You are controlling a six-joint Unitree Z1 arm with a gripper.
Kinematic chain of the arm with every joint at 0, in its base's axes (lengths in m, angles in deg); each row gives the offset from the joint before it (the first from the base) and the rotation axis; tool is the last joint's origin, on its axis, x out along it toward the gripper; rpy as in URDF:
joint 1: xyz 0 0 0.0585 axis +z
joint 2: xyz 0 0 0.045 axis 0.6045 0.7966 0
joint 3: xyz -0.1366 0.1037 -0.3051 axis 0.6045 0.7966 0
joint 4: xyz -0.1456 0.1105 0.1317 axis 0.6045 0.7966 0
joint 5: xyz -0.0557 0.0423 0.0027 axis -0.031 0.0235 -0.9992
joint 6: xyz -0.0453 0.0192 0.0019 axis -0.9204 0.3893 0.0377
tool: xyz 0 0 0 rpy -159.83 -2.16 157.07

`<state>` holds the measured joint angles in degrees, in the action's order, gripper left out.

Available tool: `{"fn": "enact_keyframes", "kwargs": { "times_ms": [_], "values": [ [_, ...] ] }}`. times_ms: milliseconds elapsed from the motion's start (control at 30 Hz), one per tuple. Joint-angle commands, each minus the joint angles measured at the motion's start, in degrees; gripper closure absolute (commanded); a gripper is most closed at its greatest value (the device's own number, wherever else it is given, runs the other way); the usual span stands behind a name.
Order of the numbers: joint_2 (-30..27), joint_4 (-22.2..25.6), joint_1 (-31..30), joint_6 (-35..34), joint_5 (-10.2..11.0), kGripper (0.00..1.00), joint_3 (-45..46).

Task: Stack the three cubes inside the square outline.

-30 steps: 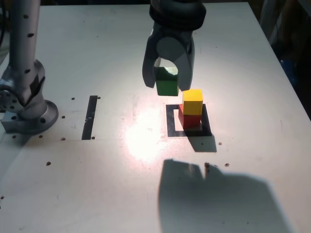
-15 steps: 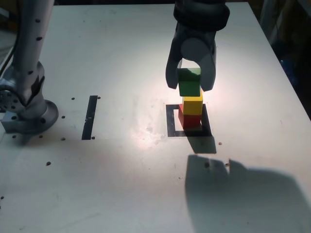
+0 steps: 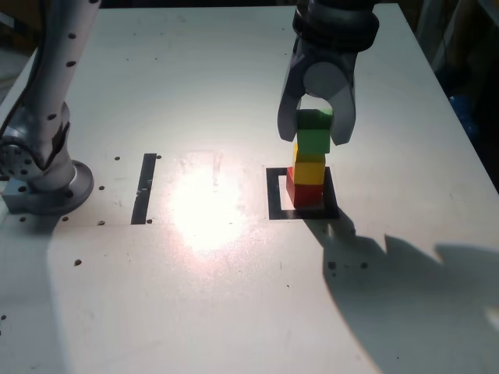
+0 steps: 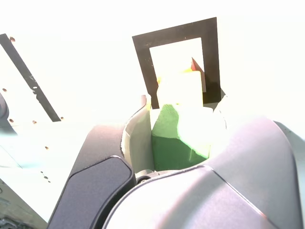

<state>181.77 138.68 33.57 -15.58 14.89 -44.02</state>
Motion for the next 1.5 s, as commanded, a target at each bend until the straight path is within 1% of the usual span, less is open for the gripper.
{"fn": "enact_keyframes", "kwargs": {
  "times_ms": [0, 167, 200, 233, 267, 400, 433, 467, 500, 767, 933, 1200, 1467],
  "values": [
    [0.3, 0.5, 0.2, 0.2, 0.0, 0.70, 0.1],
    [0.3, 0.5, 0.5, 0.5, -0.2, 0.70, 0.5],
    [0.3, 0.5, 0.6, 0.6, -0.2, 0.69, 0.6],
    [0.3, 0.5, 0.7, 0.7, -0.2, 0.65, 0.7],
    [0.3, 0.4, 0.8, 0.9, -0.2, 0.58, 0.8],
    [0.3, 0.4, 1.0, 1.7, -0.2, 0.17, 1.2],
    [0.3, 0.4, 1.0, 1.9, -0.1, 0.08, 1.3],
    [0.3, 0.4, 1.0, 1.9, -0.1, 0.03, 1.3],
    [0.3, 0.4, 1.0, 1.9, -0.1, 0.01, 1.4],
    [0.1, 0.3, 1.0, 2.0, -0.1, 0.00, 1.8],
    [-1.6, 0.3, 1.0, 1.9, 0.4, 0.00, 2.7],
    [-8.9, 0.3, 1.0, 0.1, 2.6, 0.00, 9.5],
    [-16.6, -0.3, -0.2, -1.5, 3.8, 0.00, 20.2]
  ]
}}
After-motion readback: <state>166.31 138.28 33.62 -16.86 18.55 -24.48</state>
